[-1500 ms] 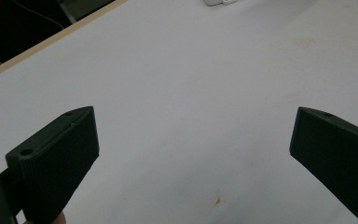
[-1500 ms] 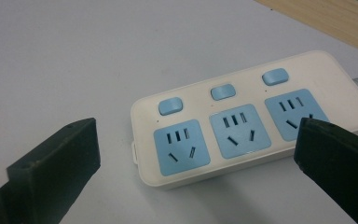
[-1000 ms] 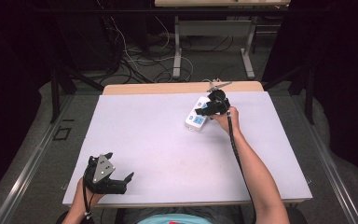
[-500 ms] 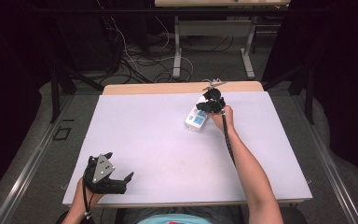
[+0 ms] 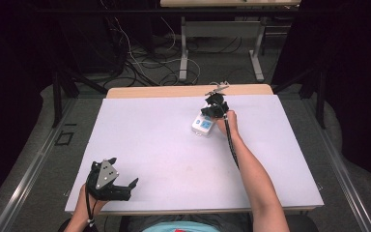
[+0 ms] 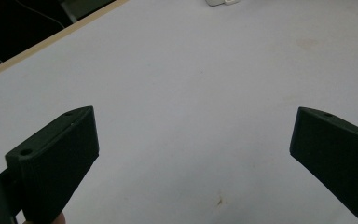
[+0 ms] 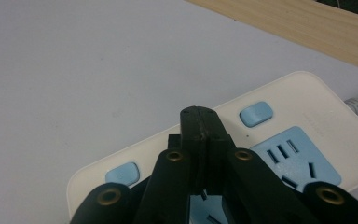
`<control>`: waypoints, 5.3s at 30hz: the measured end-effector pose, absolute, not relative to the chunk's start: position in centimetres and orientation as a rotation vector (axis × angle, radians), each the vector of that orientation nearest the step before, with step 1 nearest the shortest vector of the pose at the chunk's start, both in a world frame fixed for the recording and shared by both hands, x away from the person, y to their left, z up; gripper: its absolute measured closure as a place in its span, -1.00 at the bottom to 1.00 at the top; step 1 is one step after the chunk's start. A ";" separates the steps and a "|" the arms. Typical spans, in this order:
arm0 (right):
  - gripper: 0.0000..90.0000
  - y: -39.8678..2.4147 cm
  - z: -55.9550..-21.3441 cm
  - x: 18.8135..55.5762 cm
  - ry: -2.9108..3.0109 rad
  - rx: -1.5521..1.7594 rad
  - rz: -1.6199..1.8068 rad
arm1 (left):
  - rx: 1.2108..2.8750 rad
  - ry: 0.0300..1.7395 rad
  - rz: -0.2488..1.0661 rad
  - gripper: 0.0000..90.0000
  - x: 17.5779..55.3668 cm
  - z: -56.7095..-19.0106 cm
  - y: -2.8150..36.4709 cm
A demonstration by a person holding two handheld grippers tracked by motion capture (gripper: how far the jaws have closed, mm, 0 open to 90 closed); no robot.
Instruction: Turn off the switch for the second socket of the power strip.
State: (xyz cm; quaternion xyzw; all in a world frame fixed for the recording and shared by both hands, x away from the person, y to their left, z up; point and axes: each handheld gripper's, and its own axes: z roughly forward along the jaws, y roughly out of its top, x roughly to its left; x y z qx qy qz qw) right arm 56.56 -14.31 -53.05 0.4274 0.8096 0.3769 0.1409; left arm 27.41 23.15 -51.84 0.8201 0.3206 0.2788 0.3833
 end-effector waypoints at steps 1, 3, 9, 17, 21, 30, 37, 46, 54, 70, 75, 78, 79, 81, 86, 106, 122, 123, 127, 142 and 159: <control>1.00 -14.2 -53.2 56.6 2.341 1.238 1.085 | 2.091 0.819 0.713 -0.98 27.4 -51.8 23.1; 1.00 -14.1 -53.3 56.6 2.332 1.228 1.098 | 2.092 0.818 0.714 -0.98 27.4 -51.8 23.1; 1.00 -13.7 -53.2 56.4 2.337 1.212 1.058 | 2.082 0.823 0.711 -0.98 27.3 -51.9 23.0; 1.00 -13.7 -53.2 56.4 2.326 1.221 1.059 | 2.084 0.820 0.712 -0.98 27.3 -51.9 23.0; 1.00 -13.8 -53.3 56.4 2.317 1.231 1.060 | 2.090 0.816 0.717 -0.97 27.3 -51.9 22.9; 1.00 -13.8 -53.4 56.3 2.302 1.281 1.091 | 2.091 0.819 0.712 -0.97 27.4 -51.9 22.9; 1.00 -14.0 -53.7 56.4 2.262 1.281 1.069 | 2.096 0.816 0.713 -0.97 27.4 -51.9 22.9; 1.00 -14.0 -53.7 56.4 2.250 1.291 1.080 | 2.098 0.814 0.714 -0.97 27.4 -51.9 22.9; 1.00 -14.0 -53.7 56.4 2.260 1.278 1.073 | 2.102 0.814 0.714 -0.97 27.4 -52.0 22.9; 1.00 -13.8 -53.7 56.4 2.256 1.270 1.060 | 2.100 0.814 0.714 -0.97 27.4 -52.0 22.9; 1.00 -13.8 -53.7 56.4 2.257 1.269 1.059 | 2.099 0.815 0.713 -0.97 27.4 -52.0 22.9; 1.00 -13.8 -53.7 56.4 2.256 1.269 1.060 | 2.099 0.814 0.714 -0.97 27.4 -52.0 22.9; 1.00 -13.8 -53.7 56.4 2.256 1.264 1.060 | 2.099 0.814 0.714 -0.97 27.4 -52.0 22.9; 1.00 -13.8 -53.7 56.4 2.259 1.269 1.059 | 2.099 0.814 0.714 -0.97 27.4 -52.0 22.9; 1.00 -13.7 -53.6 56.3 2.258 1.266 1.036 | 2.099 0.815 0.714 -0.97 27.4 -52.0 22.9; 1.00 -13.5 -53.5 56.2 2.263 1.233 1.018 | 2.090 0.816 0.713 -0.97 27.4 -52.0 22.9; 1.00 -13.2 -53.0 56.2 2.272 1.204 0.990 | 2.090 0.816 0.713 -0.97 27.4 -52.0 22.9; 1.00 -13.2 -53.1 56.2 2.267 1.196 1.001 | 2.092 0.815 0.713 -0.97 27.4 -52.0 22.9; 1.00 -13.2 -53.0 56.2 2.275 1.185 0.984 | 2.090 0.816 0.713 -0.97 27.4 -52.0 22.9; 0.65 -13.5 -52.3 55.3 2.307 1.153 1.039 | 2.084 0.814 0.729 -0.97 27.4 -52.0 22.9; -0.45 -14.9 -51.2 52.2 2.440 1.121 1.148 | 2.091 0.815 0.724 -0.97 27.3 -51.9 23.0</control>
